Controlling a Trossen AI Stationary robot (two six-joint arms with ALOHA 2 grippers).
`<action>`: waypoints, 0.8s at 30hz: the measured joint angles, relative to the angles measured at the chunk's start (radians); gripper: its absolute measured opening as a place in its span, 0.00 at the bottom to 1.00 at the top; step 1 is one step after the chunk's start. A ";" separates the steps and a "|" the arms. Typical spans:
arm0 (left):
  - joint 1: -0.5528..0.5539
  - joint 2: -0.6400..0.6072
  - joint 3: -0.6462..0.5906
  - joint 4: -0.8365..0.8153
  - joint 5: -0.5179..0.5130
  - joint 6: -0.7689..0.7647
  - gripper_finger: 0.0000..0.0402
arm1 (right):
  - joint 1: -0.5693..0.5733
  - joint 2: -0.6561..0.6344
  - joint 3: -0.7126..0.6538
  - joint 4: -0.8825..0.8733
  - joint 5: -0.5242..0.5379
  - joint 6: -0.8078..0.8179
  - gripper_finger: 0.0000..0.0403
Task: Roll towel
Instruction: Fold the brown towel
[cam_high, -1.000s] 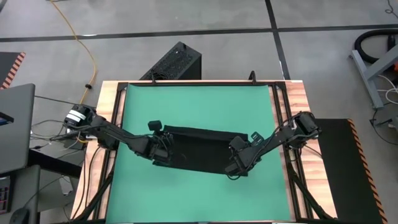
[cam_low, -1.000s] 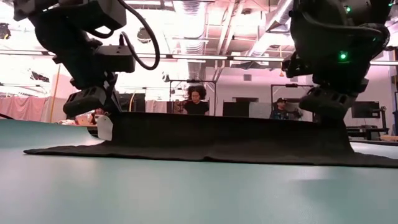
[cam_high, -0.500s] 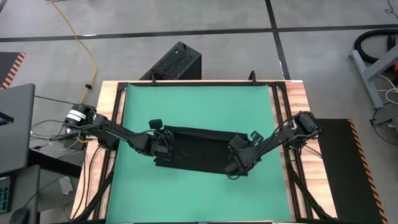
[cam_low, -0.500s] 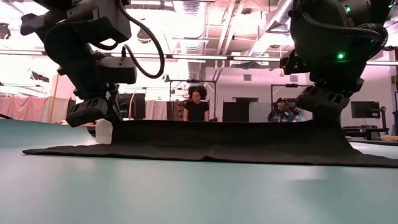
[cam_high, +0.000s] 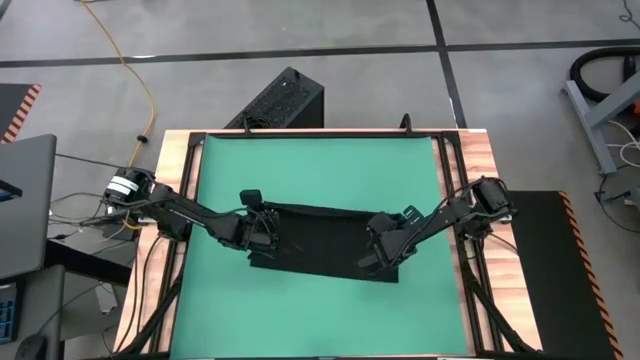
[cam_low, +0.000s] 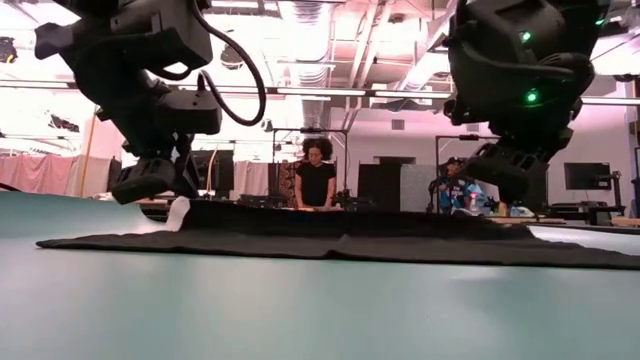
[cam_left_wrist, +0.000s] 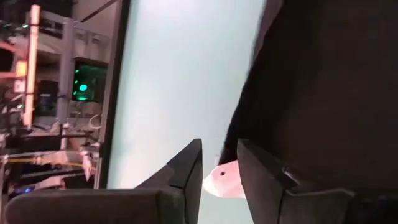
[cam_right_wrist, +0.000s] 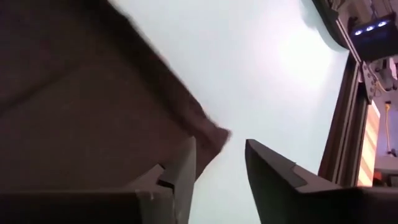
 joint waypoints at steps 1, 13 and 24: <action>0.003 0.000 0.000 0.000 -0.006 -0.001 0.24 | -0.004 0.000 0.000 0.000 0.000 0.000 0.41; 0.023 -0.032 0.006 0.015 0.032 0.050 0.25 | 0.008 -0.007 0.000 -0.003 0.133 -0.054 0.41; -0.117 -0.385 -0.057 0.543 0.461 0.200 0.25 | 0.282 -0.169 0.001 0.200 0.300 -0.266 0.41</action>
